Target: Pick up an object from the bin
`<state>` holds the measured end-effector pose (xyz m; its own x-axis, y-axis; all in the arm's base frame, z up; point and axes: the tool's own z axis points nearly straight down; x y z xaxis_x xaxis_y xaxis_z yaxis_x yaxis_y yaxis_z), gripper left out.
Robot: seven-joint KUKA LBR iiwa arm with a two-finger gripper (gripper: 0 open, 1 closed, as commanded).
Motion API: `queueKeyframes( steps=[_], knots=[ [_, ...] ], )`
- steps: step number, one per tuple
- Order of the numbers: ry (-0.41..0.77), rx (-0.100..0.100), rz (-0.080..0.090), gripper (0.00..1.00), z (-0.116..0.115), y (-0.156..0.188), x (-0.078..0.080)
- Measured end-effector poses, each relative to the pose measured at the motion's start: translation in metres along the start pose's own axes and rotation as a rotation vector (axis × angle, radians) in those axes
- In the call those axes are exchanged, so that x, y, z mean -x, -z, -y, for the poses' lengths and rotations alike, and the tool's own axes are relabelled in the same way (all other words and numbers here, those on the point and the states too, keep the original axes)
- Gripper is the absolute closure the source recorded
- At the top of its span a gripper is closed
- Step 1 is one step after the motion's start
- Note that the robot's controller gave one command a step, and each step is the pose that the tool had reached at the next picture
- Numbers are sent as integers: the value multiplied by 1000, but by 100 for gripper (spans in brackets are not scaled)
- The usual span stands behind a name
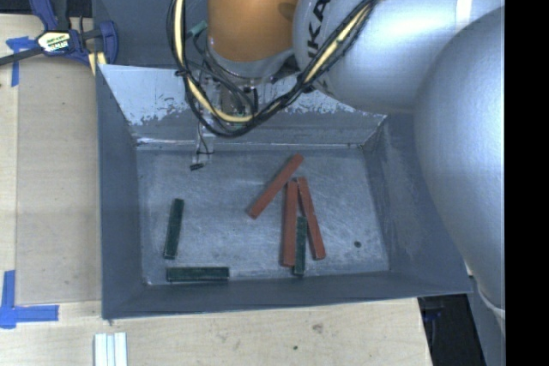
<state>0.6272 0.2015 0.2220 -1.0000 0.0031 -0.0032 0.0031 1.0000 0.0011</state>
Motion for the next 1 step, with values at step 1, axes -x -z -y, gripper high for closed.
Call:
queueKeyframes(
  steps=[1],
  knots=[
    [0, 0, 0, 0, 0, 0, 0]
  ],
)
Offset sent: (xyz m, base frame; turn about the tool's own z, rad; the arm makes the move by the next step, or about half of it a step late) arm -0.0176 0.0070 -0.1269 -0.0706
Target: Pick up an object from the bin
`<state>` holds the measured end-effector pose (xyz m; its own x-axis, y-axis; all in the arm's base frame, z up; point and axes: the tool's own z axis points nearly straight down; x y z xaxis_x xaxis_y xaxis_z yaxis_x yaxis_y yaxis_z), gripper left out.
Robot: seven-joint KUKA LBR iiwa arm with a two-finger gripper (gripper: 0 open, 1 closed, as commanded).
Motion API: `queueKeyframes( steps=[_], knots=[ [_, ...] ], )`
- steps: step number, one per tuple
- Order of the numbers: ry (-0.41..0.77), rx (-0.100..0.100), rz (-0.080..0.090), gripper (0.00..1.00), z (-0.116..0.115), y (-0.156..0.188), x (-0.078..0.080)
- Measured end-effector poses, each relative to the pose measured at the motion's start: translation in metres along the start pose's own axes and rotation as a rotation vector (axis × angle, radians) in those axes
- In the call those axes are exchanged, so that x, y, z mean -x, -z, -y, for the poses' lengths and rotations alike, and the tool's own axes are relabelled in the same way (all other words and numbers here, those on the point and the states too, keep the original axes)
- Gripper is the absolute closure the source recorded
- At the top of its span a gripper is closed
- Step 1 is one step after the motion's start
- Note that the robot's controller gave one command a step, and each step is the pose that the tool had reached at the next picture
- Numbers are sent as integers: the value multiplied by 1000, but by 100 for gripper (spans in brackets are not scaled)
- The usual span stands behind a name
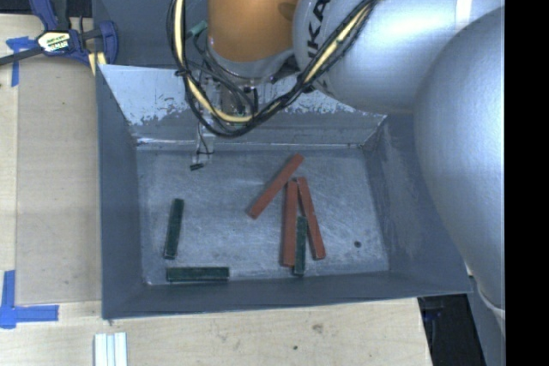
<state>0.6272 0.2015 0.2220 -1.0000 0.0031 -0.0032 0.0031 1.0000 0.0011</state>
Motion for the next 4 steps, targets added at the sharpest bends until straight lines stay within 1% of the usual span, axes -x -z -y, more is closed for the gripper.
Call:
queueKeyframes(
  steps=[1, 2, 3, 4],
  knots=[
    [15, 1, 3, 0, 4, -93, -10],
    [-30, -3, -8, 0, 18, -156, -18],
    [-250, -2, -2, 100, 62, -124, -32],
    [-250, -1, -2, 100, 62, -124, -32]
  ],
)
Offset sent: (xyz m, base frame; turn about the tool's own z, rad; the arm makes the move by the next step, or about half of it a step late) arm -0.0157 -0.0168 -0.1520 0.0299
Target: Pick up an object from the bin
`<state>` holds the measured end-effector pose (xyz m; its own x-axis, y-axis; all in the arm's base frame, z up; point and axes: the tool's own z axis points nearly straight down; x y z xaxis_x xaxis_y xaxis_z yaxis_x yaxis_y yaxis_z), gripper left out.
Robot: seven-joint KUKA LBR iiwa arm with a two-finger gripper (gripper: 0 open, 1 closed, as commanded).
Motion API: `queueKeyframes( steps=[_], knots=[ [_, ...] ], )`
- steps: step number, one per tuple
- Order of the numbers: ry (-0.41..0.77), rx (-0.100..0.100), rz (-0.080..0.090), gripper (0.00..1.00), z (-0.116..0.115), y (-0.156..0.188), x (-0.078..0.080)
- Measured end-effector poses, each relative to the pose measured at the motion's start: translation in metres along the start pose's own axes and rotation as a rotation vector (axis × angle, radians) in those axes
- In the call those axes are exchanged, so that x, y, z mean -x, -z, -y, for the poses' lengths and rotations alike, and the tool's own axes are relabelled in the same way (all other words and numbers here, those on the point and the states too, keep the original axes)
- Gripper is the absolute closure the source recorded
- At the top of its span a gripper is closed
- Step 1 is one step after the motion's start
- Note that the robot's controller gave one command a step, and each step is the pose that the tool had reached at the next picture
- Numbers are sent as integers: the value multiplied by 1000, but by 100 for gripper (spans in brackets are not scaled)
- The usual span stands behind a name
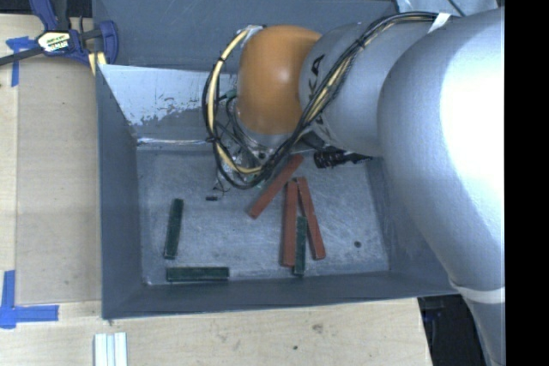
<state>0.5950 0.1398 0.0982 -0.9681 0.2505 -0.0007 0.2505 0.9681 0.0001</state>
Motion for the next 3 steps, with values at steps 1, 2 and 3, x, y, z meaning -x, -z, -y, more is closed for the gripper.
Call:
queueKeyframes(
  steps=[1, 2, 3],
  knots=[
    [-28, -1, -4, 100, 15, 37, -1],
    [16, 2, 5, 100, 45, 57, 14],
    [-15, 1, 3, 0, 40, 86, -6]
  ],
)
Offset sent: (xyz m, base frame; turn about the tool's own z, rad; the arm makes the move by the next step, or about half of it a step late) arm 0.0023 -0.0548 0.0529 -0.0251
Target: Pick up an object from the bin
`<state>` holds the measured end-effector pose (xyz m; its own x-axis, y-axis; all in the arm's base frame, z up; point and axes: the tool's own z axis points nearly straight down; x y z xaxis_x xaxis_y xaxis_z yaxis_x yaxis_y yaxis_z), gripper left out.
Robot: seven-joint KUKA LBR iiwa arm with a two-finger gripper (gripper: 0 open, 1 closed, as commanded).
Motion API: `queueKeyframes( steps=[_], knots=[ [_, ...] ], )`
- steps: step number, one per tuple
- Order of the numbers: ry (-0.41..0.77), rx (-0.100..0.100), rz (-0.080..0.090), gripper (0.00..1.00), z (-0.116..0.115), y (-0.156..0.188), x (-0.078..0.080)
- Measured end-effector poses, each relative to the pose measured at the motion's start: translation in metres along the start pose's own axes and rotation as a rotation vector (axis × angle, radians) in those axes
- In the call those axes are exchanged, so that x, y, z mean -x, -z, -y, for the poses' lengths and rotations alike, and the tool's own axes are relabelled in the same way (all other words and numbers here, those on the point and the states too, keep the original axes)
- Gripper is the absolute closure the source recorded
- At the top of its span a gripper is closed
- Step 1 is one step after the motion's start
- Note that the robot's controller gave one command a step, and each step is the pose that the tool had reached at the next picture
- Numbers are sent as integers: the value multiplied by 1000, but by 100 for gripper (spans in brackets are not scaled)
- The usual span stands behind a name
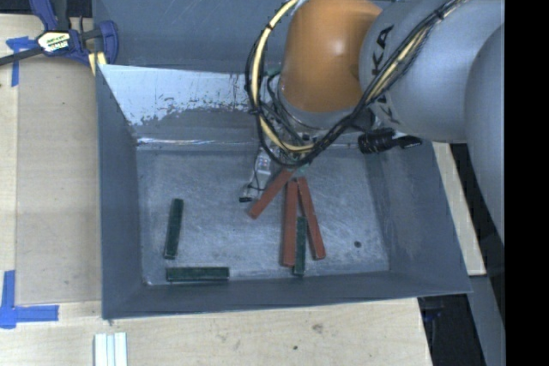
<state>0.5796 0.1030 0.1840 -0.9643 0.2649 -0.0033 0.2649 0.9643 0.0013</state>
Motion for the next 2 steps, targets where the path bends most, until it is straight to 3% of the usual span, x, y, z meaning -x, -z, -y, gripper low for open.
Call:
queueKeyframes(
  steps=[1, 2],
  knots=[
    [0, 0, 0, 0, 0, 0, 0],
    [27, 1, -1, 0, -19, -66, 2]
  ],
)
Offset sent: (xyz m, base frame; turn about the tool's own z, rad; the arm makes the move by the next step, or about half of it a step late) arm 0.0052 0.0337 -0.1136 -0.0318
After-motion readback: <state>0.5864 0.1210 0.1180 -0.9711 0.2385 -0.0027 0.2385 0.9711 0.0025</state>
